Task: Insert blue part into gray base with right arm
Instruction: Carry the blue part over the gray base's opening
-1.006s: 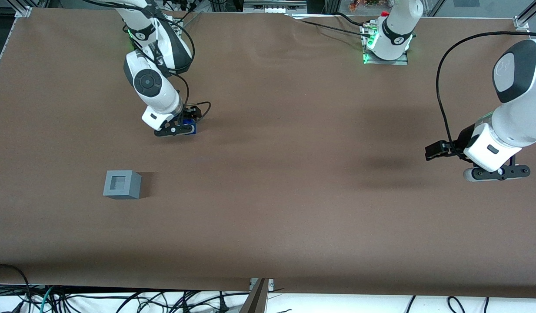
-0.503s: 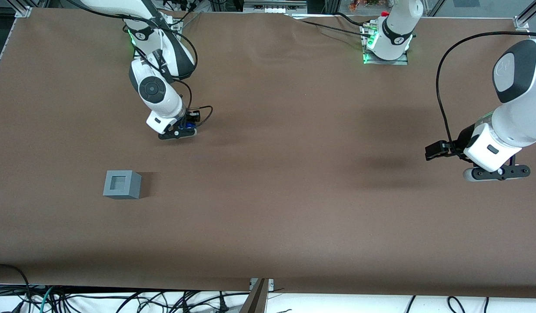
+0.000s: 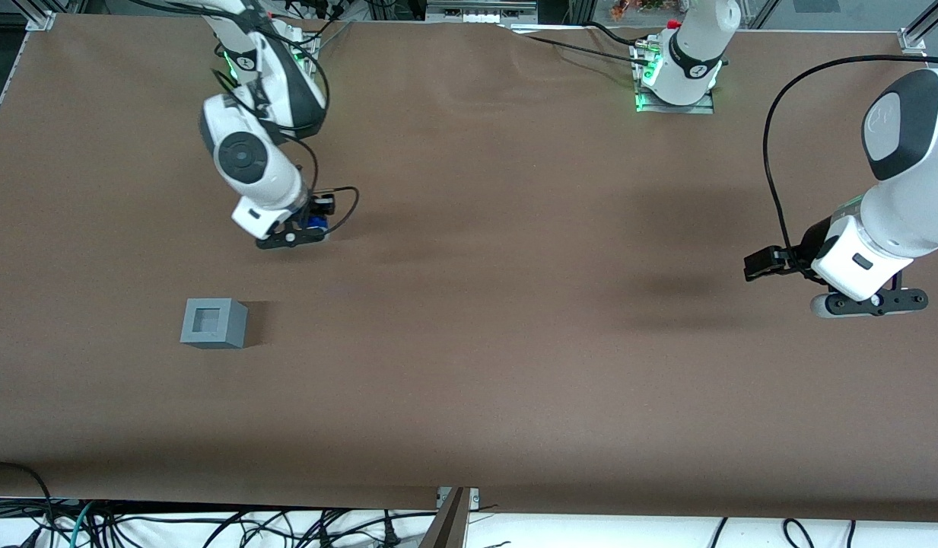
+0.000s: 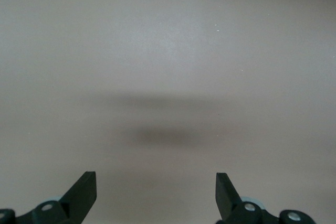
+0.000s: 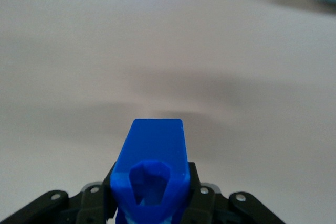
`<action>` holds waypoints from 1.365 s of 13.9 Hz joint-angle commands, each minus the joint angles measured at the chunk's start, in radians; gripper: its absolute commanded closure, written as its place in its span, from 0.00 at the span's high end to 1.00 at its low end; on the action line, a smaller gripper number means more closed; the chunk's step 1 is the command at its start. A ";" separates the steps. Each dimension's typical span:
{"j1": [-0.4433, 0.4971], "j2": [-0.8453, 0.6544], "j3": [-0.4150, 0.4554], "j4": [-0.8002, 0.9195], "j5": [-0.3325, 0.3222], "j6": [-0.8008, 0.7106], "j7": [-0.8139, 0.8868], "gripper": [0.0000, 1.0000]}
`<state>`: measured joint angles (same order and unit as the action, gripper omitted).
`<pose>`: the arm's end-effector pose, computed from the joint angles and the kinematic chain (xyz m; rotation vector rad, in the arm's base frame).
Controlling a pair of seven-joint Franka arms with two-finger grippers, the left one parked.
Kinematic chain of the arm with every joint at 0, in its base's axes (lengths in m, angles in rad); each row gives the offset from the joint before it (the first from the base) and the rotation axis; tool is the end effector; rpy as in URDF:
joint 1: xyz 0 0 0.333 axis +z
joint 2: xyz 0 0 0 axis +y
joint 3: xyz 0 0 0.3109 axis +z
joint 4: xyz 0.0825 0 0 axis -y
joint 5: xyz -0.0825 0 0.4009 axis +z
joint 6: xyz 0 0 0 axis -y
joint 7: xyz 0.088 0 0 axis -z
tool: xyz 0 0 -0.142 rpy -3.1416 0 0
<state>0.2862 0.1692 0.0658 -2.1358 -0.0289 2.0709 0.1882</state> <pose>0.5069 0.1840 0.2599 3.0360 0.2755 -0.3397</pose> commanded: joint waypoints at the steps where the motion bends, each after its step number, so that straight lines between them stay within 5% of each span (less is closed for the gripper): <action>1: -0.041 0.036 -0.081 0.207 -0.003 -0.190 -0.133 0.00; 9: -0.229 0.338 -0.101 0.658 0.047 -0.247 -0.277 0.00; 19: -0.272 0.460 -0.100 0.706 0.099 -0.221 -0.339 0.00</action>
<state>0.0280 0.6161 -0.0442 -1.4539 0.0537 1.8666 -0.1300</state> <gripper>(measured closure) 0.498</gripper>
